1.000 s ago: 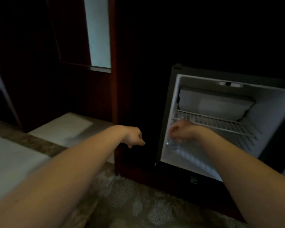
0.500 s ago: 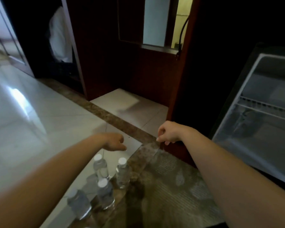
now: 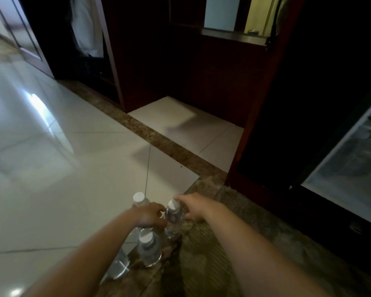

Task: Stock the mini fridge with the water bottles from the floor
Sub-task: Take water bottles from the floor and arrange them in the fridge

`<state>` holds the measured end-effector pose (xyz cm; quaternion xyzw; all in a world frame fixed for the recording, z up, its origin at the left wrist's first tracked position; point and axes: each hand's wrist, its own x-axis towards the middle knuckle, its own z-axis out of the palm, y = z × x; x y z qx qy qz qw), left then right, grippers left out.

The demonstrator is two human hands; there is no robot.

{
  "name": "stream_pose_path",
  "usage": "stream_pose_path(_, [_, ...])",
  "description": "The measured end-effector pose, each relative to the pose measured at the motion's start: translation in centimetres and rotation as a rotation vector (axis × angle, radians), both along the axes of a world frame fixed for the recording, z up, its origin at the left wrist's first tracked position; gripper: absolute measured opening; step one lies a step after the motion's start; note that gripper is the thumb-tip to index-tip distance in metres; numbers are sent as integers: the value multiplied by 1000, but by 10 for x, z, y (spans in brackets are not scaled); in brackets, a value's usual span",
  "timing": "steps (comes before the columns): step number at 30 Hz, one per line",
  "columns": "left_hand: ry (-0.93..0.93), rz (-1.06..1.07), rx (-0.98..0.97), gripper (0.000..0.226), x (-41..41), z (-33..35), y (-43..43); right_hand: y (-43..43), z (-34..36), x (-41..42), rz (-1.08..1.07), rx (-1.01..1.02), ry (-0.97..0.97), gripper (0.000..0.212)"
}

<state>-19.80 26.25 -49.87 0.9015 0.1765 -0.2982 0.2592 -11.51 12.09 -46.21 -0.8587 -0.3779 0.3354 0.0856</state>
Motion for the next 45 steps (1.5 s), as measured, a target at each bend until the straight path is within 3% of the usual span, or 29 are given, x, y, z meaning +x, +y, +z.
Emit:
stream_pose_path(3, [7, 13, -17, 58, 8, -10, -2, 0, -14, -1, 20, 26, 45, 60])
stream_pose_path(6, [-6, 10, -25, 55, 13, -12, 0, 2, -18, -1, 100, 40, -83, 56])
stream_pose_path(11, [-8, -1, -88, 53, 20, -16, -4, 12, -22, 0, 100, 32, -179, 30])
stream_pose_path(21, [-15, -118, -141, 71, 40, 1, -27, -7, -8, 8, -101, 43, -135, 36])
stream_pose_path(27, [-195, -65, -211, 70, 39, 18, -47, -32, 25, 18, -190, 133, -123, 37])
stream_pose_path(33, [-488, 35, -306, 64, 41, 40, -85, -61, 80, 29, -177, 189, -241, 44])
stream_pose_path(38, [-668, 111, -388, 87, 61, 64, -114, -95, 137, 38, -183, 188, -355, 38])
stream_pose_path(45, [-783, -16, -337, 38, 97, 119, -172, -157, 181, 59, -207, 177, -484, 32])
